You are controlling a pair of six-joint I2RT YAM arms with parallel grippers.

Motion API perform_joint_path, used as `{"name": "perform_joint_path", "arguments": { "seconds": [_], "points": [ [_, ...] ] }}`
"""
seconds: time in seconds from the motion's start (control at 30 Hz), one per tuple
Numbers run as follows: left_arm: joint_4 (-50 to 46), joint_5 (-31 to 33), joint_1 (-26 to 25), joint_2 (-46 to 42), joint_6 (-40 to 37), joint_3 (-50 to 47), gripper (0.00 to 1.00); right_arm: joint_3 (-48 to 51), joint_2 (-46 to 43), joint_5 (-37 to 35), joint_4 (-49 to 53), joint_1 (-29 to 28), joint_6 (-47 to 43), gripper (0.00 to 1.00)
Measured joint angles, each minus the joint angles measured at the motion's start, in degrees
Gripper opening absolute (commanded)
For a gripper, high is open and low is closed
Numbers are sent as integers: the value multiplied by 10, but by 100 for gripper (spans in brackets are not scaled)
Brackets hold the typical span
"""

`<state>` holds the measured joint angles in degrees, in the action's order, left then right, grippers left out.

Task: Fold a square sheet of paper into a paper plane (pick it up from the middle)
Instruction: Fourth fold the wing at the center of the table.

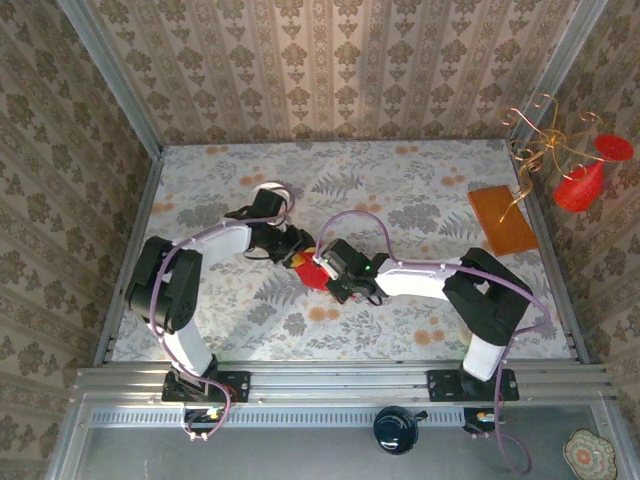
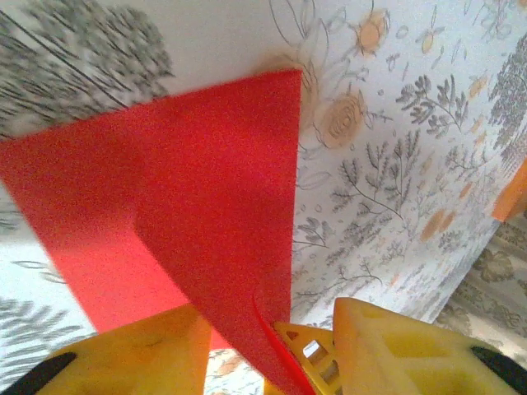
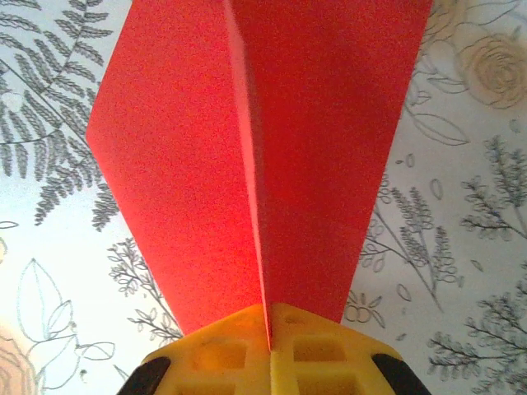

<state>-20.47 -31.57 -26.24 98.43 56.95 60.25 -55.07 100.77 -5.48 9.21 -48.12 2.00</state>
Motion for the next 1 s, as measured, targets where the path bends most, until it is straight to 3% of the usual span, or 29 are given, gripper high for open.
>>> {"name": "perform_joint_path", "arguments": {
  "seconds": [0.2,0.5,1.0],
  "points": [
    [-23,28,54,-58,-22,-1,48,-32,30,51,26,15,14,6],
    [-19,57,60,-125,-33,-41,48,-77,56,119,76,32,34,5],
    [94,58,-7,-135,-36,-129,46,-83,87,332,63,119,154,5]
  ]
}}
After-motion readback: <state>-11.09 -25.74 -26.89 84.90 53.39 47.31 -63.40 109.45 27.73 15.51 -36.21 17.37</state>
